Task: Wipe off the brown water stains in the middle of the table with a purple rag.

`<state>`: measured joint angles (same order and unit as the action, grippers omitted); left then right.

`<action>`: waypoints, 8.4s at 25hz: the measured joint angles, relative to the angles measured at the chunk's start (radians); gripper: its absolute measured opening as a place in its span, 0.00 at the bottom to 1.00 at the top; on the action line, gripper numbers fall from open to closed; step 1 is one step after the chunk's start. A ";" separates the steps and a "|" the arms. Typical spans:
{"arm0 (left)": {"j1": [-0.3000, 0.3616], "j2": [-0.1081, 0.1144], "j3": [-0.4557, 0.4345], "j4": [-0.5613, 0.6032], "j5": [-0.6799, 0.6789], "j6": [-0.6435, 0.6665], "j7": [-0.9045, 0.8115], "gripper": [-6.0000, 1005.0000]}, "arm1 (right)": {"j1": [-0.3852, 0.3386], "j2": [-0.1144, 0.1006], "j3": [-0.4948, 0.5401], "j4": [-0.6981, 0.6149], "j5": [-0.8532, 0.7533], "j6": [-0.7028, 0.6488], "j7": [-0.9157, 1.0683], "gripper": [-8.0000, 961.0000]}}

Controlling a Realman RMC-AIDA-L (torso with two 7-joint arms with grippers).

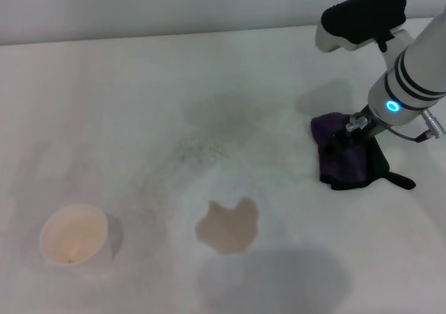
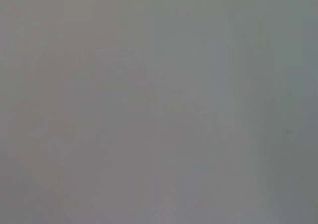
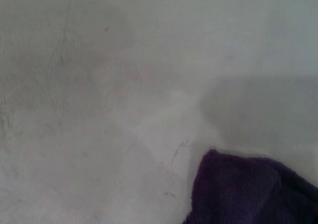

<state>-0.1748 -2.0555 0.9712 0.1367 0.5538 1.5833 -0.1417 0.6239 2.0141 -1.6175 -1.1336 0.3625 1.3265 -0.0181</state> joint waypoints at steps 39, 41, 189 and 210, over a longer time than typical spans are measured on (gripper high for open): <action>0.010 -0.017 0.000 -0.011 -0.010 -0.009 0.036 0.87 | 0.063 0.014 -0.299 -0.086 0.200 -0.008 0.057 0.10; 0.009 -0.017 0.000 -0.011 -0.013 -0.011 0.036 0.87 | 0.065 0.014 -0.344 -0.120 0.228 -0.008 0.085 0.11; -0.150 -0.034 -0.050 -0.154 -0.161 -0.084 -0.003 0.87 | -0.265 -0.002 1.175 0.978 1.700 0.017 -2.573 0.49; -0.143 -0.034 -0.043 -0.178 -0.130 -0.053 -0.026 0.87 | -0.271 -0.002 1.204 0.991 1.704 0.049 -2.673 0.81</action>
<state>-0.3181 -2.0893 0.9280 -0.0411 0.4233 1.5301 -0.1676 0.3533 2.0126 -0.4130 -0.1430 2.0664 1.3754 -2.6913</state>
